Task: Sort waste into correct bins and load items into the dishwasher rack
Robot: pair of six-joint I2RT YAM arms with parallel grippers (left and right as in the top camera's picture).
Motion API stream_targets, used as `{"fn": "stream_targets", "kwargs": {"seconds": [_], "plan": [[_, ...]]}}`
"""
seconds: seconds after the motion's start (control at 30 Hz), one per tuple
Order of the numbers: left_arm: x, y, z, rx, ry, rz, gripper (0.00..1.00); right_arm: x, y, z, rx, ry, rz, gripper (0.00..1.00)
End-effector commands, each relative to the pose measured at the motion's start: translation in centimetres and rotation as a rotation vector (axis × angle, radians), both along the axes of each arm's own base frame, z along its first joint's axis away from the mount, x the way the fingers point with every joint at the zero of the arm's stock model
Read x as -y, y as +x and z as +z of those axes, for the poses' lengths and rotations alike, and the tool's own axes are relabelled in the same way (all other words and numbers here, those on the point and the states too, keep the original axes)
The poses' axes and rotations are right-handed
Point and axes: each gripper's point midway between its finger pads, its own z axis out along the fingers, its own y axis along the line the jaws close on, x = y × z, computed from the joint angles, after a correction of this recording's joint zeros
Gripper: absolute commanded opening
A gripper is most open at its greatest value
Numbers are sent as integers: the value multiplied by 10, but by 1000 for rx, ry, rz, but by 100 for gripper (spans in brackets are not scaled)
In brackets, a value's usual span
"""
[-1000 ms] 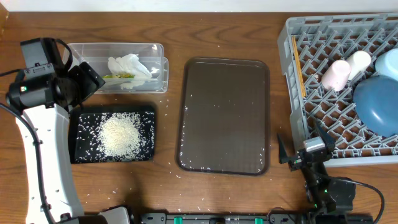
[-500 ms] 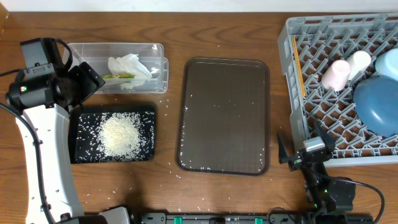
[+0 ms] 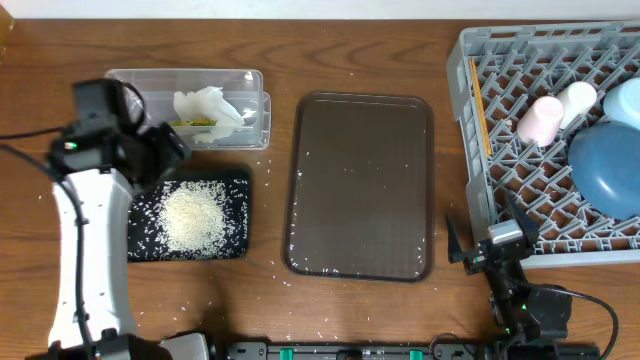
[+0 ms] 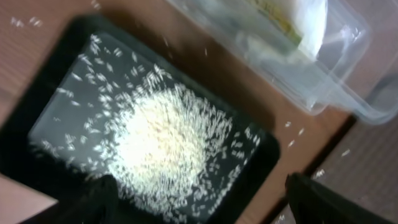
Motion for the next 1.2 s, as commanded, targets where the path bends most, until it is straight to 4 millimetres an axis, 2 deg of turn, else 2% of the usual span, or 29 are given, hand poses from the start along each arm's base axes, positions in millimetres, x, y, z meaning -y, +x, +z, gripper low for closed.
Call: {"fn": "stream_targets", "kwargs": {"seconds": [0.0, 0.3, 0.47, 0.63, 0.73, 0.8, 1.0, 1.17], "plan": [[13, -12, -26, -7, 25, -115, 89, 4, 0, -1, 3, -14, -18, 99], [34, -42, -100, 148, 54, -207, 89, 4, 0, -1, 3, -14, -18, 99], [41, -53, -126, 314, 69, -218, 89, 4, 0, -1, 3, -14, -18, 99], [49, -57, -129, 523, 83, -242, 89, 4, 0, -1, 3, -14, -18, 99], [51, -63, -130, 587, 93, -247, 89, 4, 0, -1, 3, -14, -18, 99], [51, -67, -131, 594, 95, -245, 89, 4, 0, -1, 3, -14, -18, 99], [52, -67, -117, 646, 107, -245, 89, 4, 0, -1, 3, -14, -18, 99], [56, -77, -122, 620, 83, -252, 89, 4, 0, -1, 3, -14, -18, 99]]}}
